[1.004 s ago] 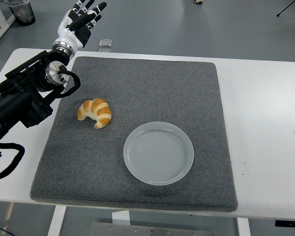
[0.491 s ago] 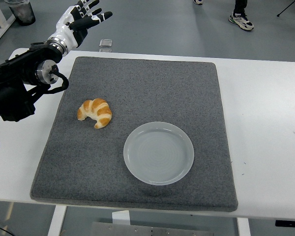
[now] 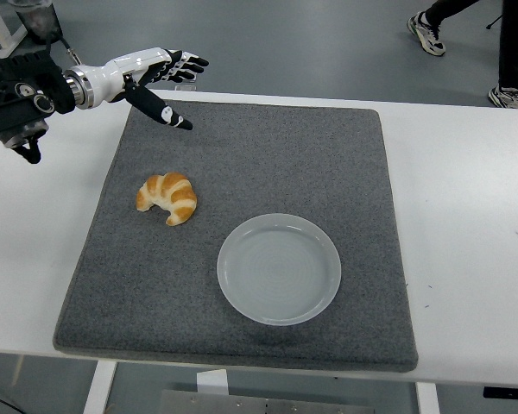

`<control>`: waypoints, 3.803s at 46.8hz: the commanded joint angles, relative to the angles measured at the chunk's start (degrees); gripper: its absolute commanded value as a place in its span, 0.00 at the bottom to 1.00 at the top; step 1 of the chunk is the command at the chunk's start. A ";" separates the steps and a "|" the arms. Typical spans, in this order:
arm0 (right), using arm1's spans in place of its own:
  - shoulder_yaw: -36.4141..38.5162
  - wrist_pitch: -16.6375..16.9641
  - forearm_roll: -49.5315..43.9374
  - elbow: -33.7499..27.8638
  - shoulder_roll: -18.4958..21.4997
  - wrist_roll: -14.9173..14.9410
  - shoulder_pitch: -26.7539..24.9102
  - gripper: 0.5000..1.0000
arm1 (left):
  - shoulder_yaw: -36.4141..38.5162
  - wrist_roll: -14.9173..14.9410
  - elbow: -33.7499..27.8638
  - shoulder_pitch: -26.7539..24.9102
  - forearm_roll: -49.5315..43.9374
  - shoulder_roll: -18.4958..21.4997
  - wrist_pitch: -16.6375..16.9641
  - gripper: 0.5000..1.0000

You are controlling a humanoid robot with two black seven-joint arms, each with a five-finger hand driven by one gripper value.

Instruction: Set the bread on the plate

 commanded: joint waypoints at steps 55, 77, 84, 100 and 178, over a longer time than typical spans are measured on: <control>0.00 0.00 0.02 -0.01 0.00 -0.02 0.01 0.90 | 2.03 -0.17 -11.81 2.69 30.45 6.08 -1.41 0.99; 0.00 0.00 0.02 -0.01 0.00 -0.02 0.01 0.90 | 2.03 -0.17 -7.77 4.36 30.45 1.50 -1.23 0.99; 0.00 0.00 -0.06 -0.01 0.00 -0.02 0.01 0.90 | 2.03 -0.17 -7.33 4.89 30.54 0.89 -1.23 0.99; 0.00 0.00 0.02 -0.01 0.00 -0.02 0.01 0.90 | 2.03 -0.17 -6.09 5.42 31.24 -0.17 0.00 0.94; 0.00 0.00 0.02 -0.01 0.00 -0.02 0.01 0.90 | -11.41 0.00 -5.22 -5.04 27.12 3.61 -3.07 0.00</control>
